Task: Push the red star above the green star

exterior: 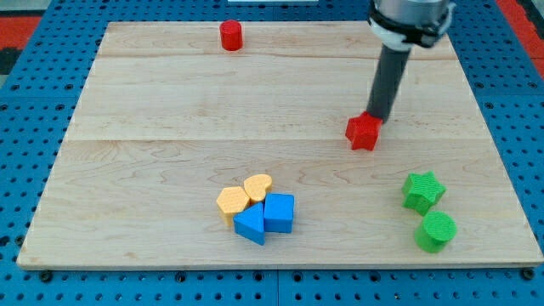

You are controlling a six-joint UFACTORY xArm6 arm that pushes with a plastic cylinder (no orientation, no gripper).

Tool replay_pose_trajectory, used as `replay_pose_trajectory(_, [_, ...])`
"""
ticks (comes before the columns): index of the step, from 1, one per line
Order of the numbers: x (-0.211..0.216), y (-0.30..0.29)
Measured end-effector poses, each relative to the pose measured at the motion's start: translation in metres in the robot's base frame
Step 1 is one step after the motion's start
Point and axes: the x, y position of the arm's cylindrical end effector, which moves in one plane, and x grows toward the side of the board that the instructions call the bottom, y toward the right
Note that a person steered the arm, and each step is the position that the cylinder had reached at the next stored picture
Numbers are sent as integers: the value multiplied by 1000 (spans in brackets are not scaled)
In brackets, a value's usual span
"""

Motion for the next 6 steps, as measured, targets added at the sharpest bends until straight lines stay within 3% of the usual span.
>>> replay_pose_trajectory(1, [-3, 6])
replay_pose_trajectory(2, [-38, -26])
replay_pose_trajectory(3, [-2, -68])
replay_pose_trajectory(4, [39, -4])
replay_pose_trajectory(6, [29, 5])
